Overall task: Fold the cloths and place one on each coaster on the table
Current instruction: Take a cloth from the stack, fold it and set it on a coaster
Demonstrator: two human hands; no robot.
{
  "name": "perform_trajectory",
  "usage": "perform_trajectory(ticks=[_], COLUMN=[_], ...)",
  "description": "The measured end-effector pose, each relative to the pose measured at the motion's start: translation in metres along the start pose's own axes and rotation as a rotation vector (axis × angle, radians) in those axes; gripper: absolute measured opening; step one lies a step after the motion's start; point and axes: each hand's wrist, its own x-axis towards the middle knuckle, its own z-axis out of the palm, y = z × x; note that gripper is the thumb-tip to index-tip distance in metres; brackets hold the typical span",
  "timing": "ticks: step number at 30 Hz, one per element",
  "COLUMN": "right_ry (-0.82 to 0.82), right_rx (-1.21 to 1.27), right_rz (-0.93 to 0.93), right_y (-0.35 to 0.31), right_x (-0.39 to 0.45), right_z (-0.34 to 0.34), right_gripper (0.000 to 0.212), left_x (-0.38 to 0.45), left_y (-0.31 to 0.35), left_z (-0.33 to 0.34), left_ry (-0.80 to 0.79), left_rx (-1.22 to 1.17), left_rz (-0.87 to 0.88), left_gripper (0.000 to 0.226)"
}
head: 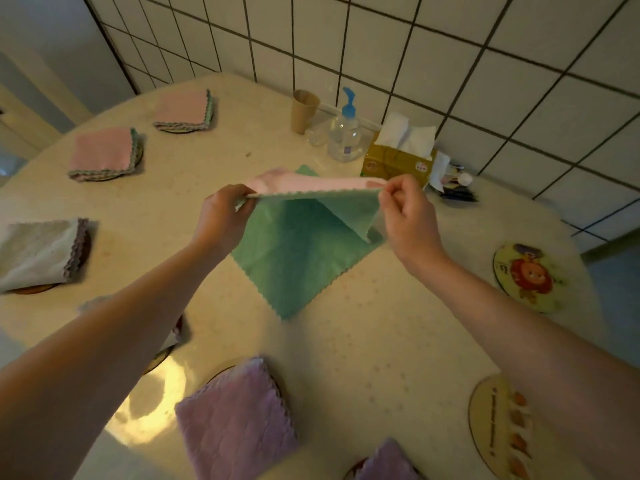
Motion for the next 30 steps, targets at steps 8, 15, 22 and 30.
perform_trajectory(ticks=[8, 15, 22, 30], right_ry=[0.012, -0.313, -0.514, -0.344], right_rx=[-0.045, -0.211, -0.276, -0.076], right_rz=[-0.285, -0.039, 0.097, 0.221], right_y=[0.038, 0.158, 0.204, 0.191], right_x=[-0.090, -0.236, -0.306, -0.276], right_z=[-0.138, -0.195, -0.211, -0.211], right_gripper=[0.005, 0.015, 0.013, 0.007], left_x=[-0.117, -0.276, -0.360, -0.320], left_y=[0.092, 0.098, 0.096, 0.104], left_z=[0.035, 0.109, 0.118, 0.105], left_ry=[0.071, -0.266, -0.361, -0.253], left_rx=[0.022, 0.105, 0.139, 0.026], left_rz=[0.212, 0.200, 0.086, -0.150], left_gripper=[0.016, 0.015, 0.017, 0.016])
